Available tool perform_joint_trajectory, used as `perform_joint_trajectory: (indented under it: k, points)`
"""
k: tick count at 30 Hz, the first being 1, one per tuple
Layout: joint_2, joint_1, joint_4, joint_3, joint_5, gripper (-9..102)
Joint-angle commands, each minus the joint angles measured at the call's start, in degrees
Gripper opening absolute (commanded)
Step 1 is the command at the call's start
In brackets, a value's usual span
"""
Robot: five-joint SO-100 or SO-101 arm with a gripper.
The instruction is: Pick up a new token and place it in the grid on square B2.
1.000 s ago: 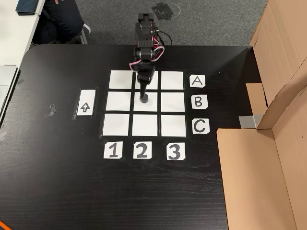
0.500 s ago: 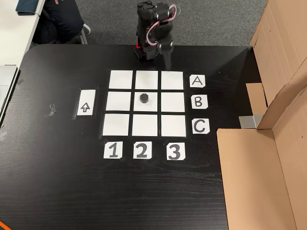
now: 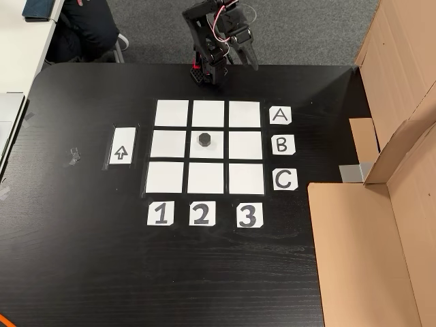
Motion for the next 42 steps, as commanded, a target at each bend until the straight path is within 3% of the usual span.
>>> perform_joint_trajectory:
  k: [1,21,24,29,42]
  points:
    - [4.8,-1.6,-0.6,0.4,-0.9,33]
    - [25.9,-23.3,-15.0,22.1,-5.6,22]
    - [35.2,-25.8,-18.1,28.7,-5.6,15]
    - [46.7,-28.8,-18.8,34.4,-5.6,5]
    - [47.2,-40.0,-18.5,44.5,-5.6,2]
